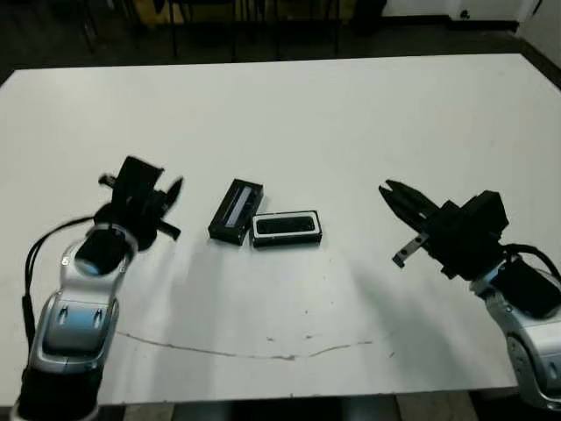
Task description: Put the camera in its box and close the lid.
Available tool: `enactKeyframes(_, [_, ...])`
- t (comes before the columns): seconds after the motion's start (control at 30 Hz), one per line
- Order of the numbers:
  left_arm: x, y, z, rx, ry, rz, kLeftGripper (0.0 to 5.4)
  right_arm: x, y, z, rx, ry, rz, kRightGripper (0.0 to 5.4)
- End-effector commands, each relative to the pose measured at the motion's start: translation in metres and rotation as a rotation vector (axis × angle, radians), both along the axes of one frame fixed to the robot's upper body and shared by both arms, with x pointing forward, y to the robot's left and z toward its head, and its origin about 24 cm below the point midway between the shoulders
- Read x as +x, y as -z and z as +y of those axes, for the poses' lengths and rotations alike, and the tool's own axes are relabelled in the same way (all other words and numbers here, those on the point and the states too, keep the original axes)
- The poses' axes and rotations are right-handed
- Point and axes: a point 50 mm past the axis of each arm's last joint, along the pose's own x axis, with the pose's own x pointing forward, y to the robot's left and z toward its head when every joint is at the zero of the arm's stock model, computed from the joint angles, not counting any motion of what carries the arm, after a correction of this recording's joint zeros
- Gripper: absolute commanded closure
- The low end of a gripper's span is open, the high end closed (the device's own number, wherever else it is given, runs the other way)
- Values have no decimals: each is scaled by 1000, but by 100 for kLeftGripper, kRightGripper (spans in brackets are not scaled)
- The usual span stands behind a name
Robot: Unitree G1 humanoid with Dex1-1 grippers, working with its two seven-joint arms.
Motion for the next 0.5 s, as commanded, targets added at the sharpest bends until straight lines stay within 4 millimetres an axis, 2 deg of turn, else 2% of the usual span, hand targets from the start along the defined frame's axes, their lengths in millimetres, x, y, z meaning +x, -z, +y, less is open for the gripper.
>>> enactKeyframes(0.03, [-16,4,1,-87,24,81,292,-2,4,-3,-11,9,21,540])
enactKeyframes(0.17, [-32,6,-1,-136,40,127,215,-3,7,-5,-16,15,27,540])
enactKeyframes(0.5, [-56,28,-7,-177,56,277,27,-3,9,-3,-20,12,22,540])
